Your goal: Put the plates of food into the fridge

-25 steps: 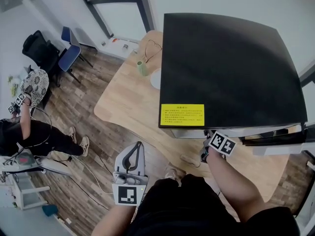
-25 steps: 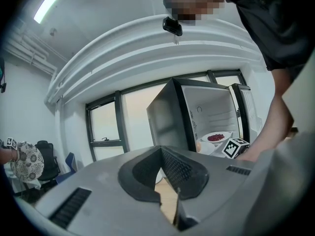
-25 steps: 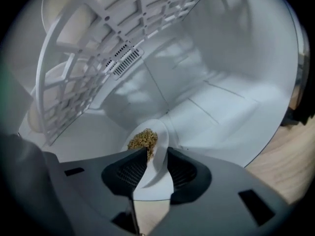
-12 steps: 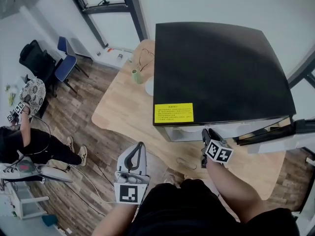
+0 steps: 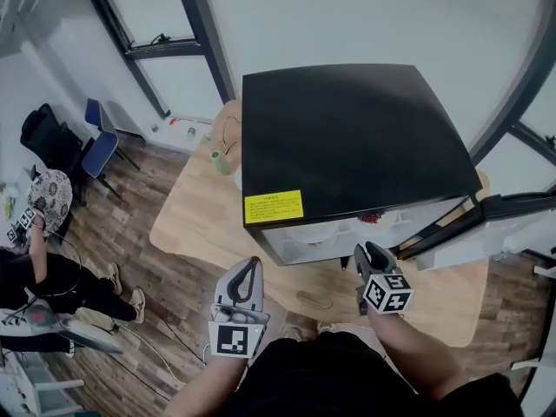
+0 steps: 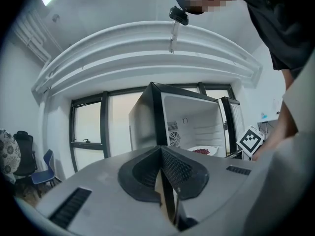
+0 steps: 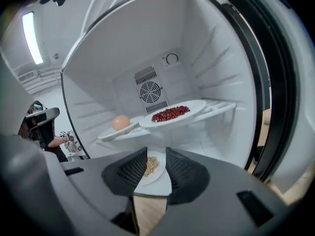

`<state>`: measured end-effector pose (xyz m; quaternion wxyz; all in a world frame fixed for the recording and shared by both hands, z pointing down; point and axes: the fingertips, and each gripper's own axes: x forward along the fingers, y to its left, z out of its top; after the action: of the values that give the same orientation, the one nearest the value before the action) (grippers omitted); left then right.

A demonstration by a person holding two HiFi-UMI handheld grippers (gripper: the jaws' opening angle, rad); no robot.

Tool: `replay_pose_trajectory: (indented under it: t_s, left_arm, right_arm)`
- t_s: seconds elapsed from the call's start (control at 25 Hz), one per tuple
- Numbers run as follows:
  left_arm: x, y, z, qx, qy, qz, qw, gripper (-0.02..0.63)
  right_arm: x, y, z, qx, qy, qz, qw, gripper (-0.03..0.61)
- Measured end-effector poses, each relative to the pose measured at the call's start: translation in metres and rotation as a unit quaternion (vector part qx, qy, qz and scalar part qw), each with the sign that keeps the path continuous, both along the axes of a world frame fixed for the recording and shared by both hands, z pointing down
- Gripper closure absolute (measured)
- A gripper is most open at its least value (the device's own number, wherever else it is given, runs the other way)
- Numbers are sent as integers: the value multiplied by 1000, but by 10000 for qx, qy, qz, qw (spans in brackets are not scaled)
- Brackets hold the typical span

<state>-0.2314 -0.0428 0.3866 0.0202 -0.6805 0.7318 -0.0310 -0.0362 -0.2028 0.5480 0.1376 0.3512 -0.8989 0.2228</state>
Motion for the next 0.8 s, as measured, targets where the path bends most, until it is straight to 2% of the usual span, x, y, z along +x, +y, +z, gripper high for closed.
replay_pose_trajectory:
  t_s: [0.2,0.32,0.52,0.72,0.8]
  left_arm:
    - [12,-10,6,-8,-110,269,9996,609]
    - [22,-17,-1,66,-8,382,9992,609]
    - [32,-26,-2,84,1,537,9985,610]
    - [28,-34,1,-145,-69,573,9982,610]
    - [31,-38,-7,9,-18,573,9984,610]
  right_arm:
    - [17,6,-51,336,-254,-214,9989,474]
    - [28,7,-82,610,-334,-300,9971,506]
    - [47,5,-105,461,-641,-198,9967,526]
    - [59,2,-118,734,-647,-161,9951,541]
    - [62,0,-123,767,-723,-128,9943,543]
